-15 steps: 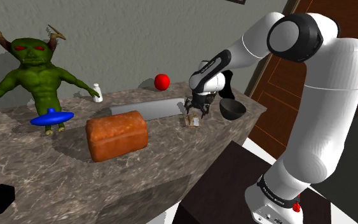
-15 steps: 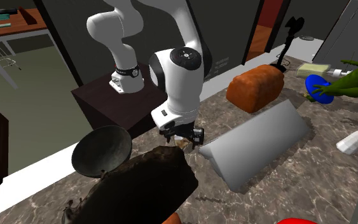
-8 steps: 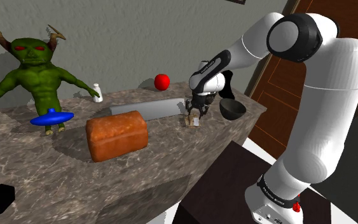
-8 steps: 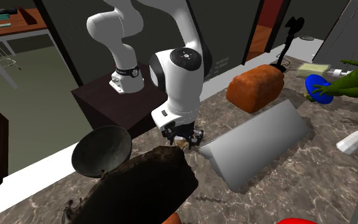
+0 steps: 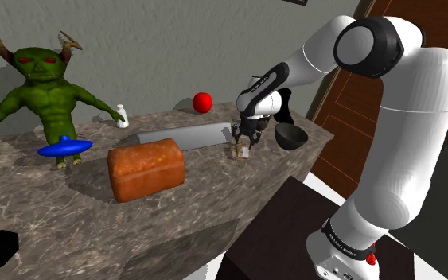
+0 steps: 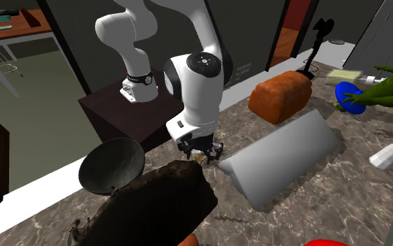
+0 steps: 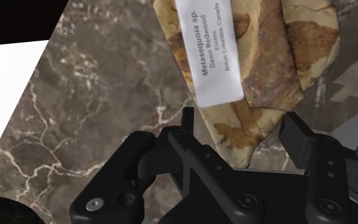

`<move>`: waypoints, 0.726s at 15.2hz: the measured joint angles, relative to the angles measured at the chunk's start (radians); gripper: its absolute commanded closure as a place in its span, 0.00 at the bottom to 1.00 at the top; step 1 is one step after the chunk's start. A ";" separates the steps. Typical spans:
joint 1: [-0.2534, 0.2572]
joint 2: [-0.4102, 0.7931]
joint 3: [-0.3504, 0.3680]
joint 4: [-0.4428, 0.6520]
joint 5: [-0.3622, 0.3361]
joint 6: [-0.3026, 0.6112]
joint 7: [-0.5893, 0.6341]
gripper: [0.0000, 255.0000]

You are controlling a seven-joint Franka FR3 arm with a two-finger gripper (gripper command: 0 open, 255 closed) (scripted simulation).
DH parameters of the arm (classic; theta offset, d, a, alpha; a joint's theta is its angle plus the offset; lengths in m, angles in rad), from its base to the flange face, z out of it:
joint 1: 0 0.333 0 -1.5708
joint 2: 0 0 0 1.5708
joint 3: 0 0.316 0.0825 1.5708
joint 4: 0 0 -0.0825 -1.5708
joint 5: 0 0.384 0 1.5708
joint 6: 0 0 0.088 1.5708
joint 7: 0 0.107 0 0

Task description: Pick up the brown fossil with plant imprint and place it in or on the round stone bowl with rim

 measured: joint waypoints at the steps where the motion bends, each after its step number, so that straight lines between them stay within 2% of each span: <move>1: 0.000 0.000 0.000 0.001 0.000 -0.001 0.000 1.00; 11: 0.011 -0.098 -0.015 0.004 -0.031 -0.101 0.021 1.00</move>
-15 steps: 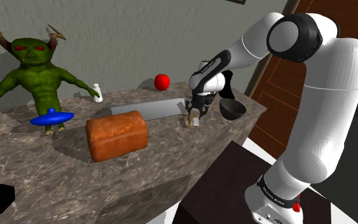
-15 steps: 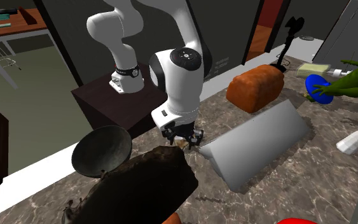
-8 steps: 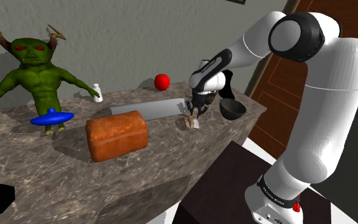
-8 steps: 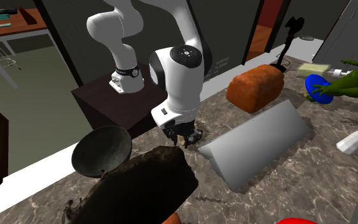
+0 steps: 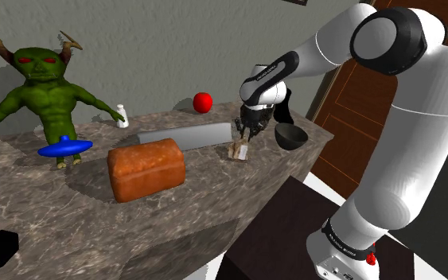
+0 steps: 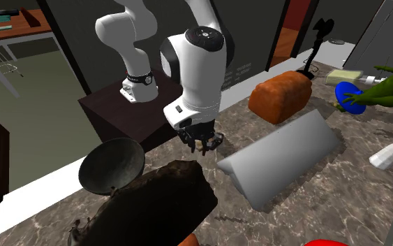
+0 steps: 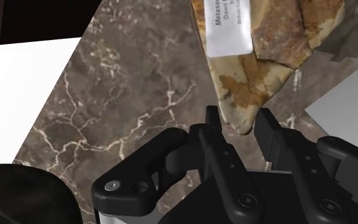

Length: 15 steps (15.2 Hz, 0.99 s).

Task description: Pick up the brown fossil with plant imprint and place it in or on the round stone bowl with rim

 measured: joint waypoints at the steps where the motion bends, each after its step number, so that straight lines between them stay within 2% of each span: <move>1: 0.001 -0.011 -0.002 0.001 -0.003 -0.011 0.002 1.00; 9: 0.007 -0.088 -0.009 0.021 -0.027 -0.107 0.020 1.00; 10: 0.007 -0.088 -0.009 0.021 -0.027 -0.107 0.020 0.00; 15: 0.028 -0.001 -0.001 0.035 -0.012 -0.054 0.111 0.00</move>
